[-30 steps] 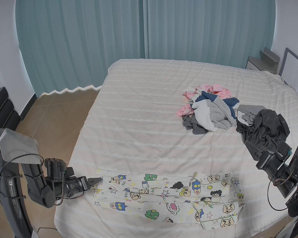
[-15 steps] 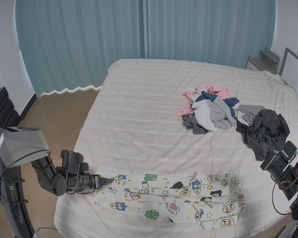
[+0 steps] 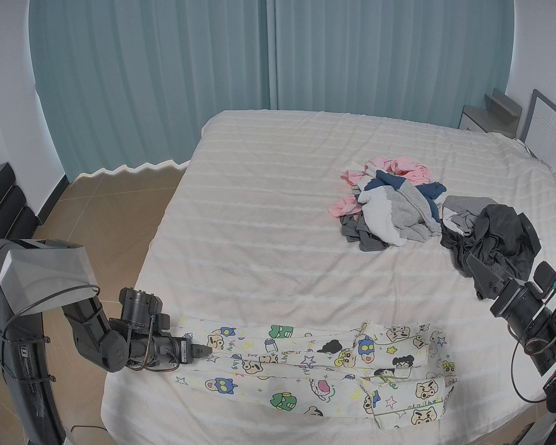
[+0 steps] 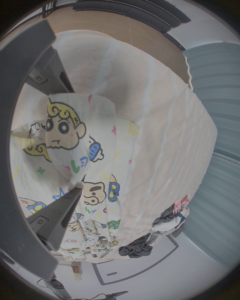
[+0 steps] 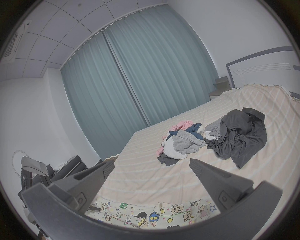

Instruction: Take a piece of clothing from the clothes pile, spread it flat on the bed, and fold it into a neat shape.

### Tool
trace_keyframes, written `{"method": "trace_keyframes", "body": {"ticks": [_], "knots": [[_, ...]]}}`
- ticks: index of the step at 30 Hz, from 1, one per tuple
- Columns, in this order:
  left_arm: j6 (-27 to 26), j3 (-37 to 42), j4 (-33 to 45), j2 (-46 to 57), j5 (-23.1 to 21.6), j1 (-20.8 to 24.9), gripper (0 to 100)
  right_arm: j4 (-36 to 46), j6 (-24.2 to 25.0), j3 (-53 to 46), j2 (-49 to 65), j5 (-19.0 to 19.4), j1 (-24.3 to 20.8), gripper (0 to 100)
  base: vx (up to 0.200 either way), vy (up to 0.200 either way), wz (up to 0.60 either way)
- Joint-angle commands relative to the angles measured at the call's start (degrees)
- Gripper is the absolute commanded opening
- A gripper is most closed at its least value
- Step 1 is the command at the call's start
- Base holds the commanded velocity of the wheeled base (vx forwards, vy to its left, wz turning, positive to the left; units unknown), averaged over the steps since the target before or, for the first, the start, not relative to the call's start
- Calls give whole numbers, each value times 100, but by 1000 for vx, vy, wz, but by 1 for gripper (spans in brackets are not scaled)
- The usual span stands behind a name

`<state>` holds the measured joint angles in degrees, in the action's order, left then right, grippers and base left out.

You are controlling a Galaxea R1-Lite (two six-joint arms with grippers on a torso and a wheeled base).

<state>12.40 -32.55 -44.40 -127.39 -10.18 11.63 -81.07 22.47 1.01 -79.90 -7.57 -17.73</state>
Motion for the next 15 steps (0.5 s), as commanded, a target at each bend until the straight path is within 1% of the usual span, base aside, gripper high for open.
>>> {"method": "trace_keyframes", "body": {"ticks": [1,13,14,15], "knots": [[8,126,1,13,-54,-20,100,-6,3,-101,-8,1,-3,100,0,0,0],[8,-15,-51,-172,-90,103,100,12,3,-101,-17,1,-12,100,0,0,0],[8,-6,-51,-172,-90,103,0,30,3,-101,-17,1,-12,100,0,0,0],[-1,-6,-51,-172,-90,103,0,47,3,-101,-8,1,-12,100,0,0,0]]}}
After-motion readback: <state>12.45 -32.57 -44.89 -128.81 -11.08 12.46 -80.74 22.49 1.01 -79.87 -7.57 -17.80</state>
